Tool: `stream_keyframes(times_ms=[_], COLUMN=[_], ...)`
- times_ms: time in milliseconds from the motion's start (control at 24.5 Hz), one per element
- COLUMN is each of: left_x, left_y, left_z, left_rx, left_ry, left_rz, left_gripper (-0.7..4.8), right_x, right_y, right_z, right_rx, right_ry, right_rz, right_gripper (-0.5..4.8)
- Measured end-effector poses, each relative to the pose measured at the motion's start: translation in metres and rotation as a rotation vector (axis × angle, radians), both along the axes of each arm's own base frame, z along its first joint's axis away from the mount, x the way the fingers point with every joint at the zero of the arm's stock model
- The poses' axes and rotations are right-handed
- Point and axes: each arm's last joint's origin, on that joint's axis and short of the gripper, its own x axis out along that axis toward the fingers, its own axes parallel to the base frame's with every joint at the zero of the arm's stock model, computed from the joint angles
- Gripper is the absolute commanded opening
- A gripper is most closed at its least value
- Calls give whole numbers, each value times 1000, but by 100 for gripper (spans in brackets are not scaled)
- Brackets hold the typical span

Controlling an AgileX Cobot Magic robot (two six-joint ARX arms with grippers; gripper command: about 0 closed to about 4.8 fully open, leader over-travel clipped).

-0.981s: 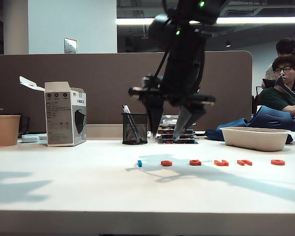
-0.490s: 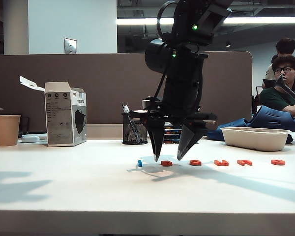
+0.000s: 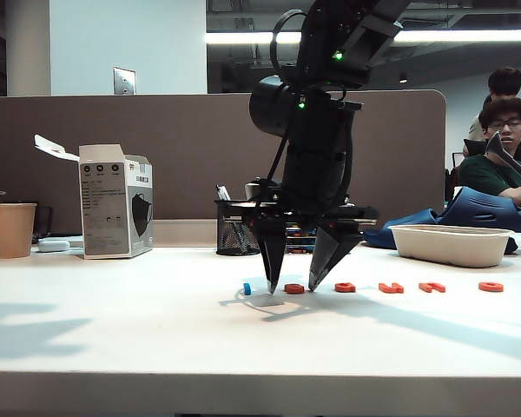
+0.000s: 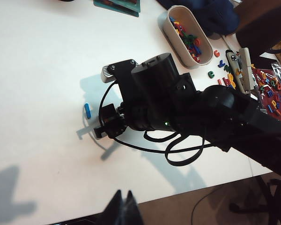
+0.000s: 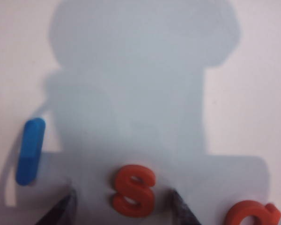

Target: Select the appropriate letters from the row of letter magnets placed on the table to arrange into the word "sun".

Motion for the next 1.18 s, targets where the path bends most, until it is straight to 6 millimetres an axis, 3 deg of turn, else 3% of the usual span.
stream_keyframes(times_ms=[123,286,572,695,1185], left_x=[0,0,0,0,0], left_y=[0,0,0,0,0], left_z=[0,0,0,0,0], left_rx=[3,3,3,4,3], left_ry=[3,4,4,4,4], left_rz=[0,0,0,0,0], left_gripper=[-5,-5,-5,-5,-5], right_x=[0,0,1,1,3], right_y=[0,0,0,1,2], right_z=[0,0,-1,-1,-3], right_rx=[1,-1,1,0,0], right_ry=[-1,-3,-6,-6,-16], right_rz=[-1,-1,-2,-2,-3], right_gripper=[251,198,196,144,143])
